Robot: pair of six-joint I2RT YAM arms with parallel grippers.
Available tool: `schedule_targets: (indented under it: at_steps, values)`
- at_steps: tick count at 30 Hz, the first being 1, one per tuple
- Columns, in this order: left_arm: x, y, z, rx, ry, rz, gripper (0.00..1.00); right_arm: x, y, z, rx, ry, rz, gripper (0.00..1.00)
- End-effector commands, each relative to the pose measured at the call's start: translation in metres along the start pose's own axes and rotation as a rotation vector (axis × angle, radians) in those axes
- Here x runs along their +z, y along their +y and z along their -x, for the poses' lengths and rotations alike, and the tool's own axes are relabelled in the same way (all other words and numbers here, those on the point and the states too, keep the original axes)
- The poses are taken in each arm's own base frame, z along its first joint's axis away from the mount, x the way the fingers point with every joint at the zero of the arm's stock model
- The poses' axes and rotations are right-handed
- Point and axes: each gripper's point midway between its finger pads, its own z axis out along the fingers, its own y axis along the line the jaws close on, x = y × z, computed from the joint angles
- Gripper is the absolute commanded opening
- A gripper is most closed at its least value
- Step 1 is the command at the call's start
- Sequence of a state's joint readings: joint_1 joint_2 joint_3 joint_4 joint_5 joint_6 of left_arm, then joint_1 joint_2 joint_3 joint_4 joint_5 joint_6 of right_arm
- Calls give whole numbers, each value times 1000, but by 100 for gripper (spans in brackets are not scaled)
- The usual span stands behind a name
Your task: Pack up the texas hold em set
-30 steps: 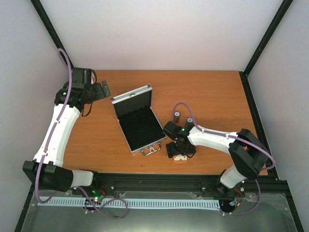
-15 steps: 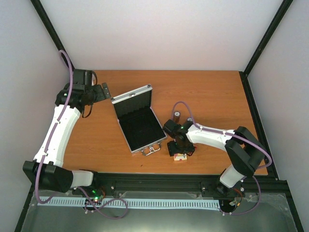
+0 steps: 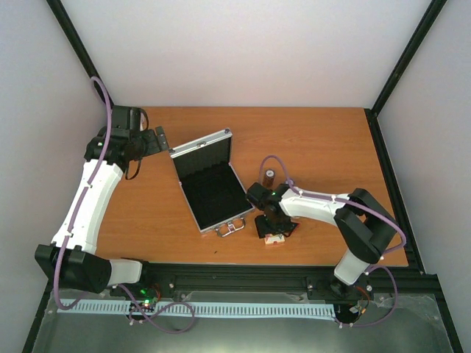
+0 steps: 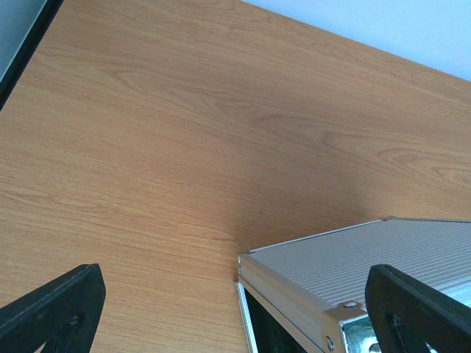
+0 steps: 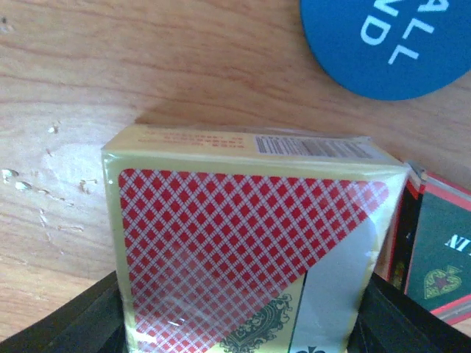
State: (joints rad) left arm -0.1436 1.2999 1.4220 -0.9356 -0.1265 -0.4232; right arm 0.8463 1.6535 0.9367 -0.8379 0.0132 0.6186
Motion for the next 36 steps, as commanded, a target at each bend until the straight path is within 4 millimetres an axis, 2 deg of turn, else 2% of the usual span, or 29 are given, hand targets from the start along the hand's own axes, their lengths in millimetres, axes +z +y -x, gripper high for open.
schedule_targets:
  at_steps: [1, 5, 9, 14, 17, 25, 32, 36]
  values:
    - [-11, -3, 6, 3, -35, -20, 100, -8, 4, 8, 4, -15, 6, 42]
    - [-12, -4, 6, 11, -34, -23, 100, -25, 6, 11, 3, -22, 17, 26]
    - [-12, -2, 6, 27, -30, -12, 100, -59, 12, 19, -6, -65, 49, 16]
    - [-12, -1, 4, 36, -27, -7, 100, -105, 28, 39, -13, -149, 124, 15]
    - [-11, 0, 3, 44, -24, -7, 100, -125, 47, 56, -4, -199, 204, 14]
    - [-9, -4, 1, 48, -5, -21, 100, -139, 85, 97, 94, -266, 331, 8]
    - [-10, -6, 3, 51, -9, -34, 100, -149, 120, 143, 356, -303, 465, 6]
    - [-16, -8, 5, 59, -20, -44, 100, -150, 126, 164, 517, -323, 487, 3]
